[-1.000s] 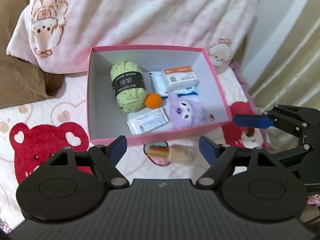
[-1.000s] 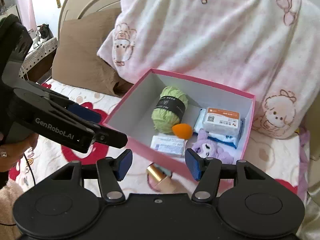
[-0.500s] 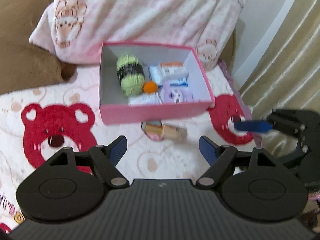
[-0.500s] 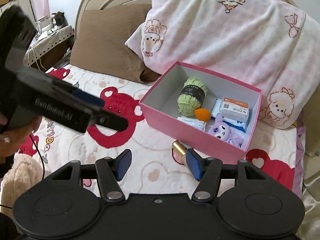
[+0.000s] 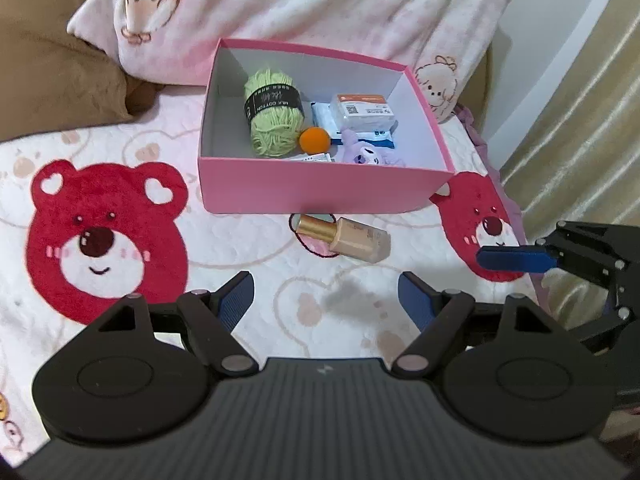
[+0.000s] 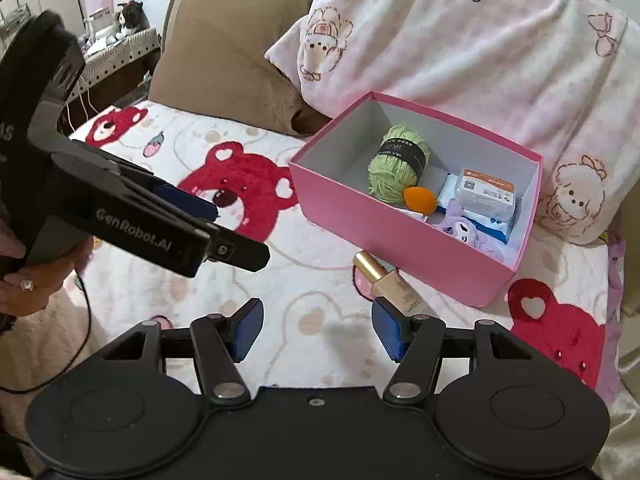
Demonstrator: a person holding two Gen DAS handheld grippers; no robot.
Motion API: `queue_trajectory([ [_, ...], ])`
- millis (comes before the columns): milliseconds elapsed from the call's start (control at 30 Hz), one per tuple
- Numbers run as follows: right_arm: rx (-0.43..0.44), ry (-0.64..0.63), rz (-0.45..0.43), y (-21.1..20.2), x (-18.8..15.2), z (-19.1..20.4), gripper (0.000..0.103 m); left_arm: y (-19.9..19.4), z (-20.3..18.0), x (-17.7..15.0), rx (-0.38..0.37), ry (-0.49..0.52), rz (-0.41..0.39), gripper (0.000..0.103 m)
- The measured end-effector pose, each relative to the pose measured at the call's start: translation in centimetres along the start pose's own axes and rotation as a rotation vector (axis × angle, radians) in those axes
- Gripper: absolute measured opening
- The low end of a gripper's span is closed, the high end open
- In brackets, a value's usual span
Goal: Organize objects
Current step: 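Move the left tool to the gold-capped foundation bottle and close on it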
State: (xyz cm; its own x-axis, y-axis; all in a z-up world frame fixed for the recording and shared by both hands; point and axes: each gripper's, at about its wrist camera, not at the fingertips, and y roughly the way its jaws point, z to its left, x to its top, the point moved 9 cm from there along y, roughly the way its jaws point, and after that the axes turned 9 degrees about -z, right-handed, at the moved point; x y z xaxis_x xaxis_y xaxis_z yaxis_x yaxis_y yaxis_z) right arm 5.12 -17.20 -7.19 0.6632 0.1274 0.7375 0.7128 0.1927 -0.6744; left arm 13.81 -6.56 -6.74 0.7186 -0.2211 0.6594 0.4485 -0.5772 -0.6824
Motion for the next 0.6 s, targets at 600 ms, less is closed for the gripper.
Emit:
queue_trajectory([
  [600, -0.120, -0.325, 0.065, 14.0, -5.0, -5.4, 0.065, 11.4, 1.2, -2.4, -0.133, -0.147, -0.018, 0.076],
])
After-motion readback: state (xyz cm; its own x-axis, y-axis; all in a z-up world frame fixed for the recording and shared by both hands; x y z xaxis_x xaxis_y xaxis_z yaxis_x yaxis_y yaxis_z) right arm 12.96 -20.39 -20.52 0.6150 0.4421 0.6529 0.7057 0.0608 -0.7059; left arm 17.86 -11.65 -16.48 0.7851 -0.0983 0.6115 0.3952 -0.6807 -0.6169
